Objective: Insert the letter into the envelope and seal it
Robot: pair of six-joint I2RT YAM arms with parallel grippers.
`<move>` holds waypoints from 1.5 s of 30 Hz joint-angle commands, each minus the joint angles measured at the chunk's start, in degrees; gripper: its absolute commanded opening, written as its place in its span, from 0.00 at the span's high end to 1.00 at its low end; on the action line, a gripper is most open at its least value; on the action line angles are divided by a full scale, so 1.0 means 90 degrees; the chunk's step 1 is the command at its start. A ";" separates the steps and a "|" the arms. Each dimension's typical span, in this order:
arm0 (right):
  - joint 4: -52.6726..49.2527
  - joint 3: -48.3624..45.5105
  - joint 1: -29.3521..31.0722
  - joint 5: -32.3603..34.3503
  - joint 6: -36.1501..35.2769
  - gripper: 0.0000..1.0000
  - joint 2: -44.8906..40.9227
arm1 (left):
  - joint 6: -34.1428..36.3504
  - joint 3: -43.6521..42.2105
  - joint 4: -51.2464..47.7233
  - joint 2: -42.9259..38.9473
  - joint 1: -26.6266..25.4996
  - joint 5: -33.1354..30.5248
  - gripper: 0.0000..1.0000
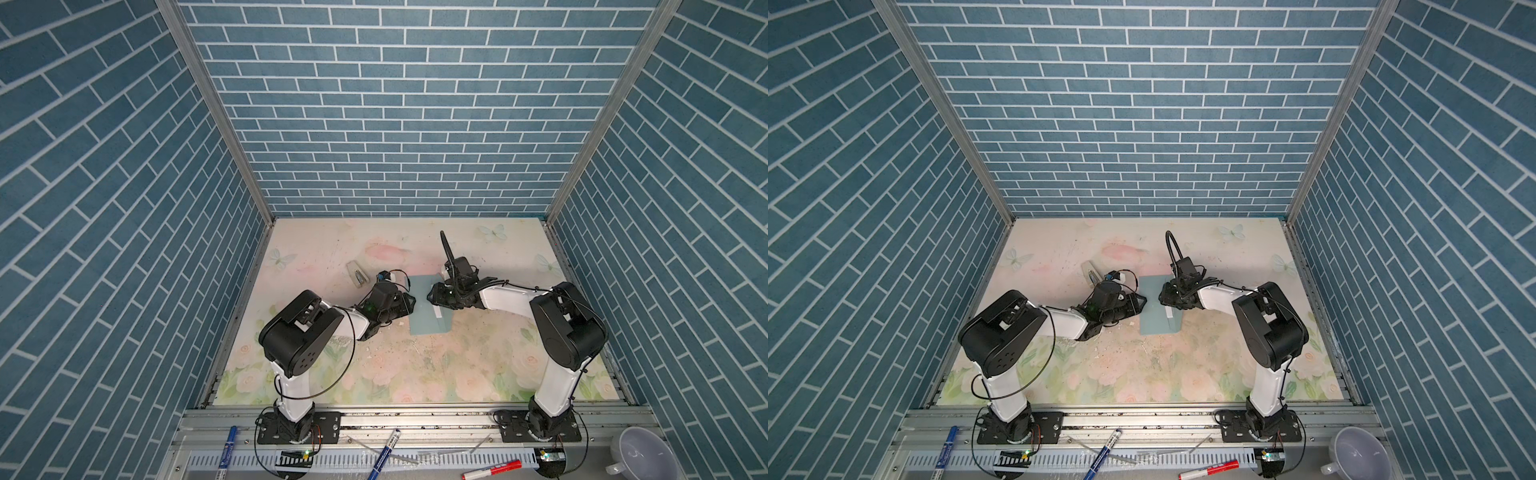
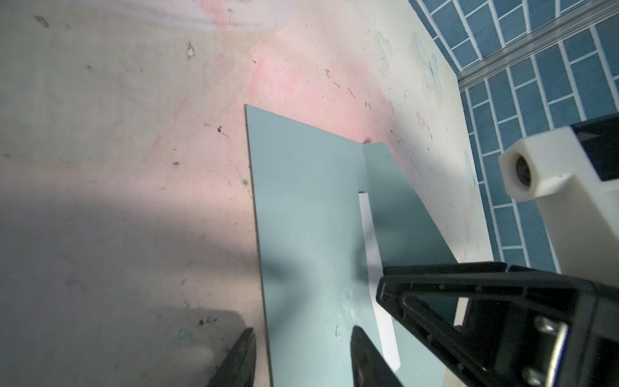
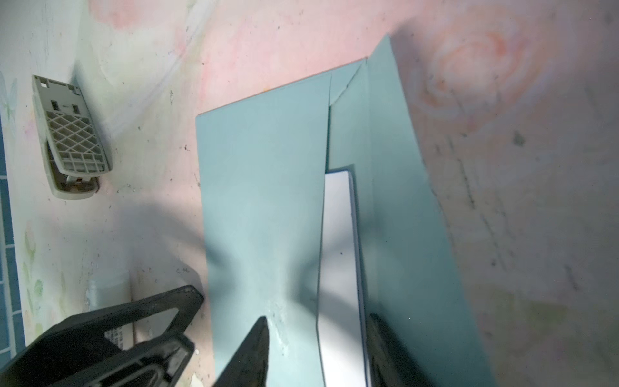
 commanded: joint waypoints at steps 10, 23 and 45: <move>0.0207 -0.0031 0.0076 -0.0340 0.0281 0.61 0.0271 | -0.0046 -0.0068 -0.0110 0.0195 -0.0050 0.0055 0.53; 0.0270 0.0102 0.0193 -0.0467 0.0378 0.63 0.0446 | -0.0096 0.0001 -0.0084 0.0293 -0.0099 0.0070 0.54; 0.0024 0.0256 0.0219 -0.0265 0.0038 0.55 -0.0429 | 0.0361 0.0132 -0.0838 -0.0422 -0.0138 -0.0231 0.50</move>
